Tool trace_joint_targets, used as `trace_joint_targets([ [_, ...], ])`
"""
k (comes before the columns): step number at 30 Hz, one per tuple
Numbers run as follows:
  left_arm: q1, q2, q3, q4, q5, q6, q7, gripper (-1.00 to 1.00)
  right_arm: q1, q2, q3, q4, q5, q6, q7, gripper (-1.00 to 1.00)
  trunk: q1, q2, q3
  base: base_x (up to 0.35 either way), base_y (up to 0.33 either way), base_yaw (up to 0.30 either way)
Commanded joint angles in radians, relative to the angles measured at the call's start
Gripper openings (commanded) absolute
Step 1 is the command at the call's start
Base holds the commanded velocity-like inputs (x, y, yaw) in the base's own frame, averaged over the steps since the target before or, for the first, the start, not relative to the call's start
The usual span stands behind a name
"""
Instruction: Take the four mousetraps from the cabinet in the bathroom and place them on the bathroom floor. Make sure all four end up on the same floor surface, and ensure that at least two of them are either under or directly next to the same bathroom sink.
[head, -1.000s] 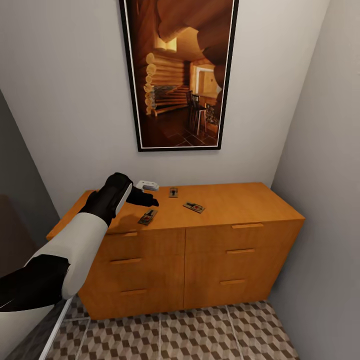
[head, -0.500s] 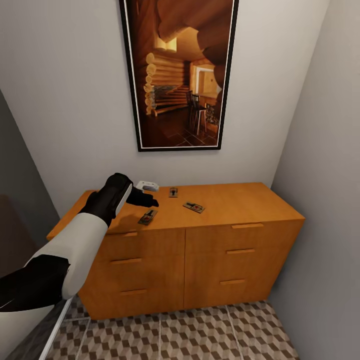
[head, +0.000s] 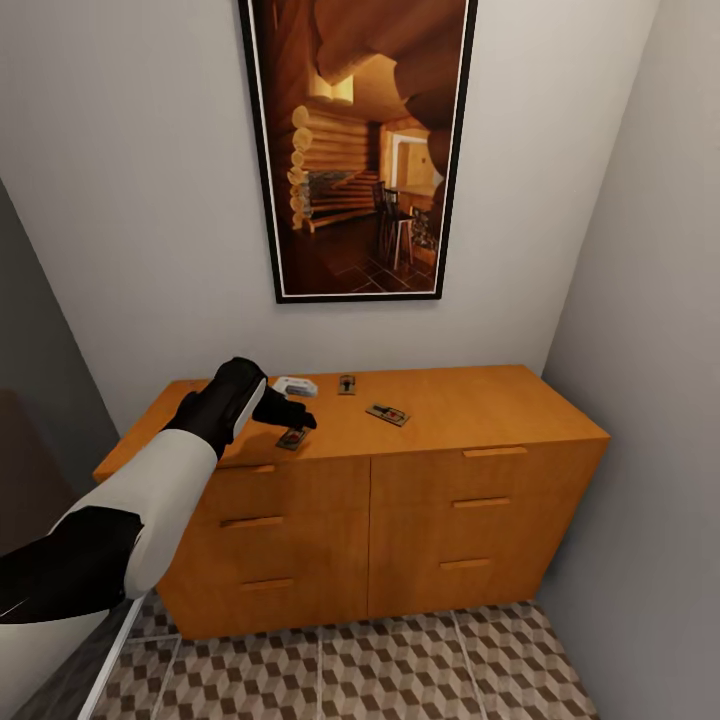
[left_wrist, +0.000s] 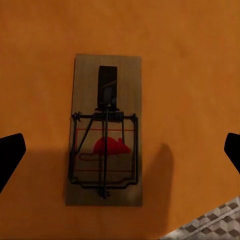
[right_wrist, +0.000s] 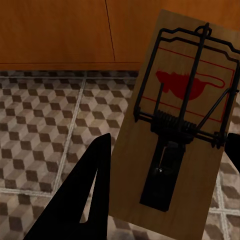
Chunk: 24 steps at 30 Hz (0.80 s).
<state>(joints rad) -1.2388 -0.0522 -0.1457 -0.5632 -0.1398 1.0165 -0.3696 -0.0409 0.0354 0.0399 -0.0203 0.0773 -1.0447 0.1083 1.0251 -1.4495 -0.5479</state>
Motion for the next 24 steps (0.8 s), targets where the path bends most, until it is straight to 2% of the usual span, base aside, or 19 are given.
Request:
trace_joint_targets([
  [1, -0.001, 0.000, -0.001, 0.000, -0.011, 0.002, -0.009, 1.00, -0.001, 0.000, 0.003, 0.000, -0.002, -0.003, 0.002, -1.00, 0.000, -0.001, -0.001, 0.000, 0.000, 0.000],
  [24, -0.001, 0.004, -0.003, 0.004, -0.012, 0.002, -0.009, 1.00, -0.001, 0.000, 0.003, 0.000, -0.002, -0.003, 0.002, -1.00, 0.000, -0.001, -0.001, 0.000, 0.000, 0.000],
])
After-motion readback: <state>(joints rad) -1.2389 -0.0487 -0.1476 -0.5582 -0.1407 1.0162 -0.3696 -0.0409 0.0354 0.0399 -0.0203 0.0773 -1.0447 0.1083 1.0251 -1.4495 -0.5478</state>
